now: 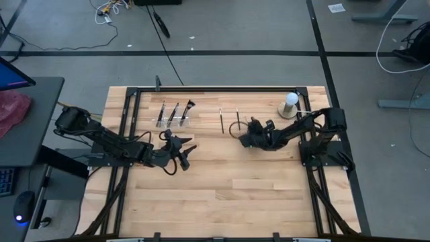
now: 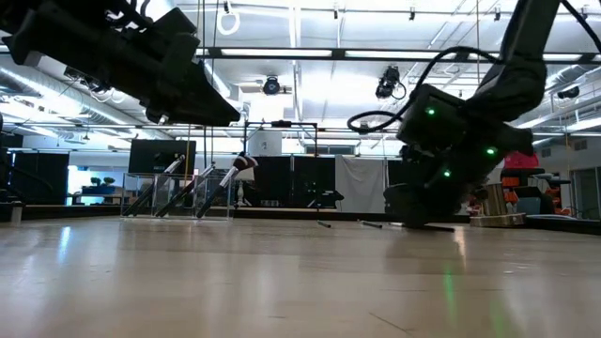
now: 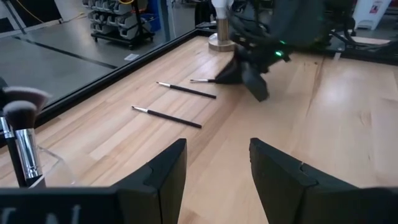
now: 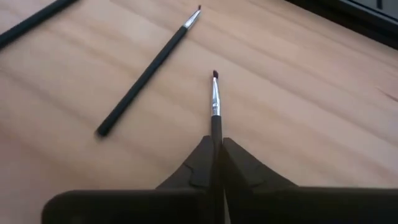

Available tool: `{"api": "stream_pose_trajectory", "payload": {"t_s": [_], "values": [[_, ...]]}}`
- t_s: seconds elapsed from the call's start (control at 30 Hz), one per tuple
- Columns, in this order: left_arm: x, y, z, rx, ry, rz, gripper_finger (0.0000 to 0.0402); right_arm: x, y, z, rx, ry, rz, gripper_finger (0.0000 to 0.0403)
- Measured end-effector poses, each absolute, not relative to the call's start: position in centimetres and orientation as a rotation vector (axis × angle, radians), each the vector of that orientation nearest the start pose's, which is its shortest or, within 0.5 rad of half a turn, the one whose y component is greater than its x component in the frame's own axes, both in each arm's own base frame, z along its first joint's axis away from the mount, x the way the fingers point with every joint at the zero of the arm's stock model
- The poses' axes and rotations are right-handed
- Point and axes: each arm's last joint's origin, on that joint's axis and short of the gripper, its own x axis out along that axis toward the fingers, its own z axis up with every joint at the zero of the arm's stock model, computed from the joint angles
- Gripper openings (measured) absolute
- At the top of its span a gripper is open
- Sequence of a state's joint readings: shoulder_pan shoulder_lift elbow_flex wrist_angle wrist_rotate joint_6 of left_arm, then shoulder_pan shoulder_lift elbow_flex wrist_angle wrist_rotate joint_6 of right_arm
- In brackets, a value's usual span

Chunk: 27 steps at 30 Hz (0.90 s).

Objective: Put items in baskets/containers
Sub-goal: Put the eyeshadow brush into the transparent organizer

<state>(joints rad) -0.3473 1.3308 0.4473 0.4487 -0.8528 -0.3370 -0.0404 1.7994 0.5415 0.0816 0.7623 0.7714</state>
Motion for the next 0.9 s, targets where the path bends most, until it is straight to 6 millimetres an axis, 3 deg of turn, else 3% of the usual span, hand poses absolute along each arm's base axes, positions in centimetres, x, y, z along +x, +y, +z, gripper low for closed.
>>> {"api": "stream_pose_trajectory", "payload": {"t_s": [0.3,0.57,0.9], "values": [[23.1,-6.1,17.3,-0.086,0.263,0.549,0.0177,23.7,1.7,6.1,0.161,0.743,-1.008,0.0018],[23.1,-6.1,17.3,-0.086,0.263,0.549,0.0177,23.1,4.1,6.1,0.116,0.740,-0.930,0.0013],[23.1,-6.0,17.3,-0.086,0.263,0.550,0.0177,22.8,7.0,8.7,0.201,0.781,-0.667,0.0011]]}}
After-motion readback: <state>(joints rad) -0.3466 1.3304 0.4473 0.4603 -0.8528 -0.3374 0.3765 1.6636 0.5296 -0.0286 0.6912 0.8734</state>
